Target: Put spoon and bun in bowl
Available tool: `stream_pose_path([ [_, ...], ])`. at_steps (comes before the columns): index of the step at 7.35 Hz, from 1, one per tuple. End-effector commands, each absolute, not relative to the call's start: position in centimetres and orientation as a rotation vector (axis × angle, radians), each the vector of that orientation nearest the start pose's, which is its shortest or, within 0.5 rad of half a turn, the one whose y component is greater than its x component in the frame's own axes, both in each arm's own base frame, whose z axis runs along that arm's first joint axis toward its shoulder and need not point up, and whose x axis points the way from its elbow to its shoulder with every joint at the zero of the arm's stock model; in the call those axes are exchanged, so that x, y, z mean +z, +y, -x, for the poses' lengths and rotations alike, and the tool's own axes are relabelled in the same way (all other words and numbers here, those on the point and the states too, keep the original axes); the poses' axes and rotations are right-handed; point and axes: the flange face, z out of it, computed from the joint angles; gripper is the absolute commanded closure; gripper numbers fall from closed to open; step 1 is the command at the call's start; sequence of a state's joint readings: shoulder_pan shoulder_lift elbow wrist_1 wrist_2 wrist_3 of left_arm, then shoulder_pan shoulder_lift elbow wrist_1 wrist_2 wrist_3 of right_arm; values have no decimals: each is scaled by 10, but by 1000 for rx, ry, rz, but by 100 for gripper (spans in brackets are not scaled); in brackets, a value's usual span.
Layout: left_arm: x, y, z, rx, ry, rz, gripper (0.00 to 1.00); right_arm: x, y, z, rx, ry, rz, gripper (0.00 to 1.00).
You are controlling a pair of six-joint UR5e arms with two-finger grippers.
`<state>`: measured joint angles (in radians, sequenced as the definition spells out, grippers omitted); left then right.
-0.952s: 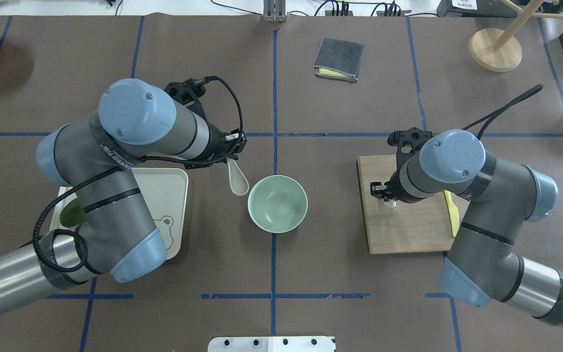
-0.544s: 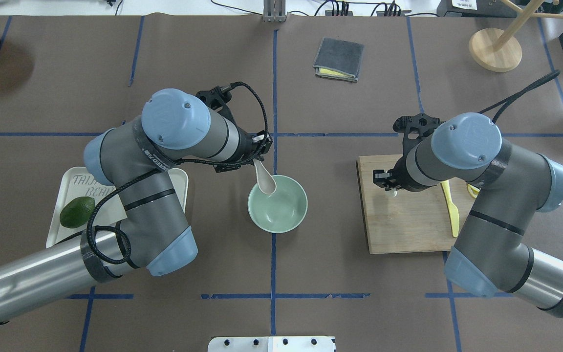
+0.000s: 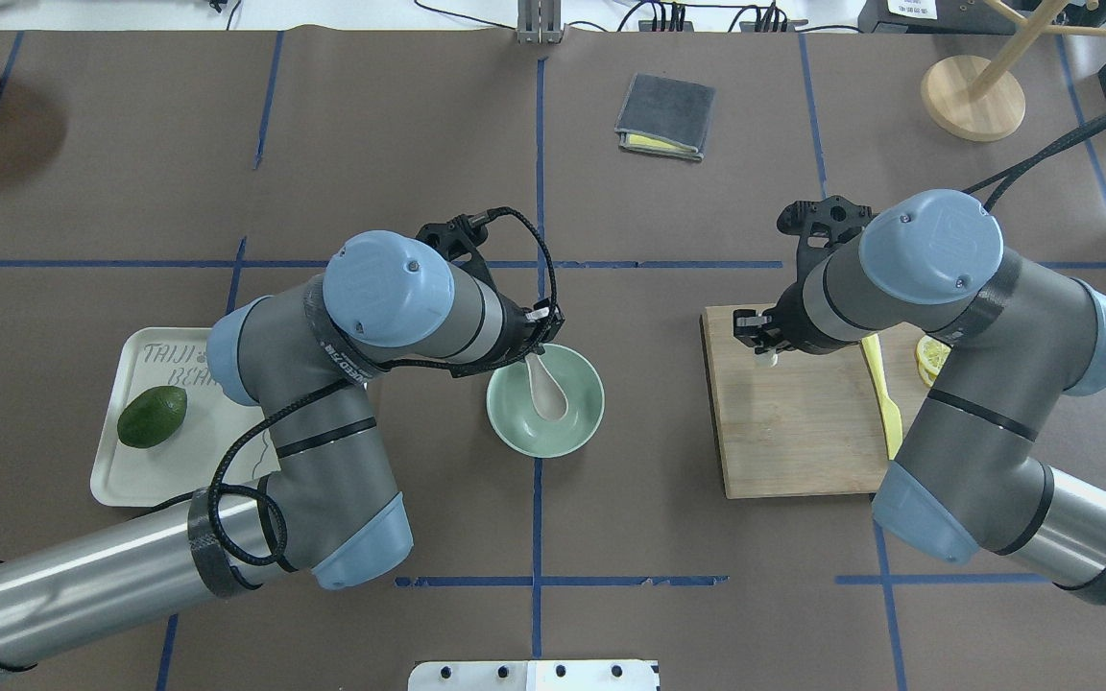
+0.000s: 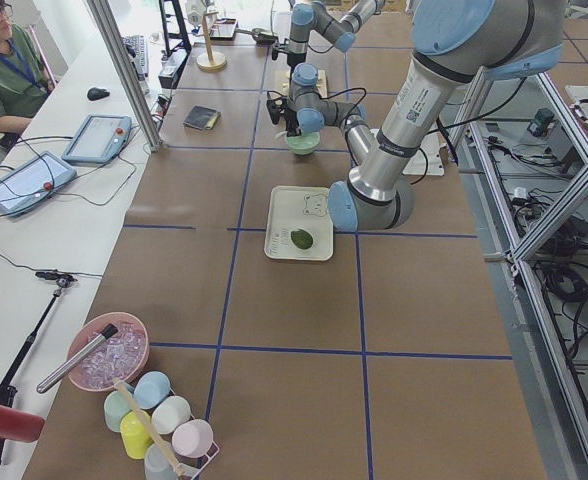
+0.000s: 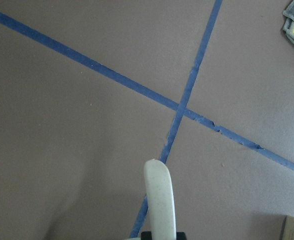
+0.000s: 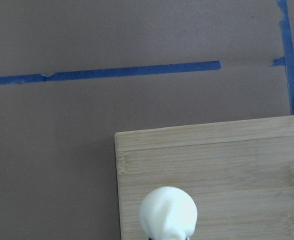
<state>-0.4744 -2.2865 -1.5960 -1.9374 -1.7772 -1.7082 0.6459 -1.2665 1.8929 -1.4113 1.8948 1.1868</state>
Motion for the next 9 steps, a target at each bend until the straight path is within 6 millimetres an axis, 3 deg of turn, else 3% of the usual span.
stream_pose_path([
  [1, 174, -408, -581, -418, 1126, -6, 81, 328, -432, 406, 118, -838, -120, 98],
  [2, 176, -407, -580, -409, 1134, -12, 4, 327, -432, 407, 116, -840, -121, 98],
  [3, 172, -412, -572, -417, 1142, -23, 0, 318, -433, 409, 113, -853, -129, 98],
  [5, 178, -445, -532, -451, 1140, -70, 0, 301, -431, 418, 98, -877, -140, 98],
  [6, 185, -452, -509, -426, 1113, -110, 0, 285, -427, 431, 77, -897, -145, 98],
  [7, 177, -459, -483, -385, 1053, -147, 0, 268, -418, 446, 56, -922, -146, 98],
  [8, 172, -469, -451, -326, 989, -183, 0, 248, -410, 471, 74, -948, -122, 98],
  [9, 181, -474, -414, -274, 921, -228, 0, 230, -406, 491, 75, -961, -135, 98],
])
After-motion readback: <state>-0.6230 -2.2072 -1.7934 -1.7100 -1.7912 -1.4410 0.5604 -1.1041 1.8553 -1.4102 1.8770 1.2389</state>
